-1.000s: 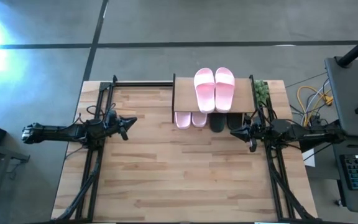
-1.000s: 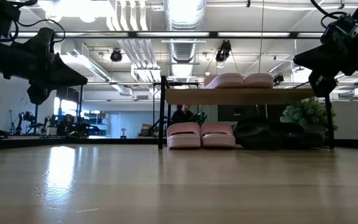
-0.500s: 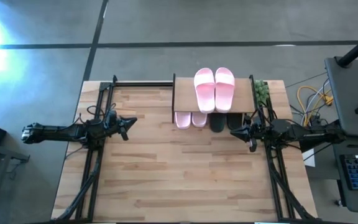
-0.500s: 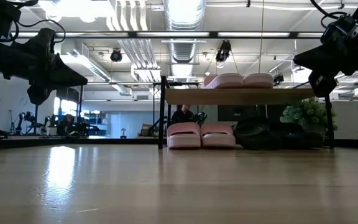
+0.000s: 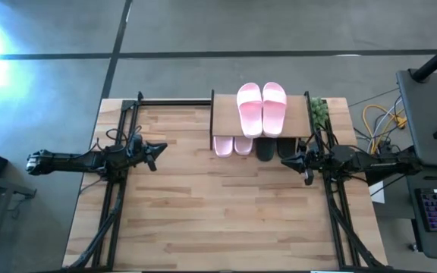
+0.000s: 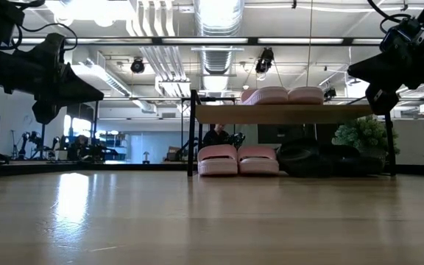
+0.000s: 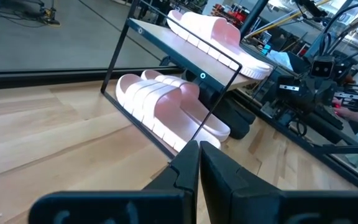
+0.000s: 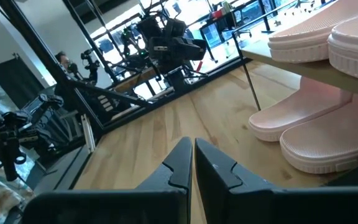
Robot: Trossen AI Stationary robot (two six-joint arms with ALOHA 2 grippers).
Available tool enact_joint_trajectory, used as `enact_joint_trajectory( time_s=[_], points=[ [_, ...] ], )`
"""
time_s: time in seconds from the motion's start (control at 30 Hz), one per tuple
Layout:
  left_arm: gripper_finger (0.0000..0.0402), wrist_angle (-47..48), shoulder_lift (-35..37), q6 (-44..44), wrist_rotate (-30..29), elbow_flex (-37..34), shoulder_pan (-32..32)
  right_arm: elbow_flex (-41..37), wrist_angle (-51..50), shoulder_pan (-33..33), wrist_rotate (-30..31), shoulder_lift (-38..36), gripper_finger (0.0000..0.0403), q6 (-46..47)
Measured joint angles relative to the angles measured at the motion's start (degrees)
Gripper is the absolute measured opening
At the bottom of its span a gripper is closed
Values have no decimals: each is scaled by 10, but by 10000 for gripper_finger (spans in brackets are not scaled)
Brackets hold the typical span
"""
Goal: Pick and place slides into the shelf
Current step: Return to Home Position
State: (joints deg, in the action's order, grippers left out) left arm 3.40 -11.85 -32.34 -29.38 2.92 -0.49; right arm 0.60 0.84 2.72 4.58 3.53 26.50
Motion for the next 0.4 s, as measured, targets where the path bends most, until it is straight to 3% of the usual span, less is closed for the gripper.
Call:
enact_joint_trajectory(
  time_s=[0.4],
  points=[
    [0,0,-5,0,0,0,0,0,0,0,0,0,13,0]
  ],
)
